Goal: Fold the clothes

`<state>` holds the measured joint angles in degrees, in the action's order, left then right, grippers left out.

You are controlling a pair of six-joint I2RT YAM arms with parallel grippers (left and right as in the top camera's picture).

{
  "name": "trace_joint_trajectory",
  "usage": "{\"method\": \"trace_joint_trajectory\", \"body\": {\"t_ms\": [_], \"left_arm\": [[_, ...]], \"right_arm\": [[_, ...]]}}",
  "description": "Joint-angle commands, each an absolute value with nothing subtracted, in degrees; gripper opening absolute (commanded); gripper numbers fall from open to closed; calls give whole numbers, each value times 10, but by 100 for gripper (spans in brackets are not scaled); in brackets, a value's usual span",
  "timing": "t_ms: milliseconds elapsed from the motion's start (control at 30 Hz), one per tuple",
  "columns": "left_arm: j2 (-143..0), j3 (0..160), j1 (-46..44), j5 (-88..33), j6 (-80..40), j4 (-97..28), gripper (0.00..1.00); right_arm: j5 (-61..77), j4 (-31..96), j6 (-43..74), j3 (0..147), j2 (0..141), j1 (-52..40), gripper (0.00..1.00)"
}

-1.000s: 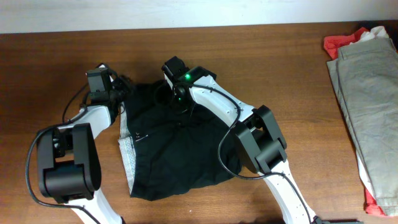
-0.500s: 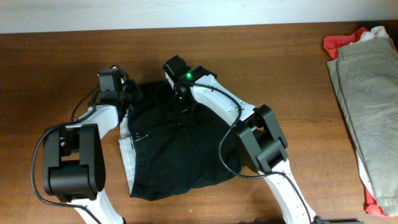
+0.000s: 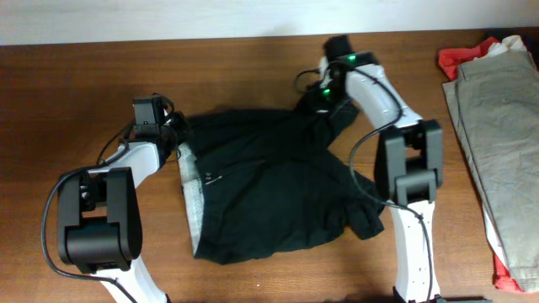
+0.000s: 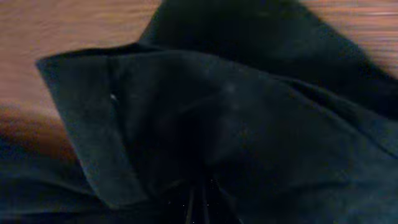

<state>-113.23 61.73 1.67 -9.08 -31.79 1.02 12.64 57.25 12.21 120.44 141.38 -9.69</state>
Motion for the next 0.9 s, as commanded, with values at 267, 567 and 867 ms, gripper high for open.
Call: {"method": "trace_joint_trajectory", "body": {"t_ms": [267, 567, 867], "left_arm": [[-1142, 617, 34, -62, -317, 7, 1], [-1142, 617, 36, -47, -316, 11, 1], [-1142, 618, 58, -43, -317, 46, 1]], "right_arm": [[99, 576, 126, 1287, 1417, -78, 71], [82, 649, 138, 1325, 1418, -17, 52], [96, 585, 140, 1170, 1420, -52, 55]]}}
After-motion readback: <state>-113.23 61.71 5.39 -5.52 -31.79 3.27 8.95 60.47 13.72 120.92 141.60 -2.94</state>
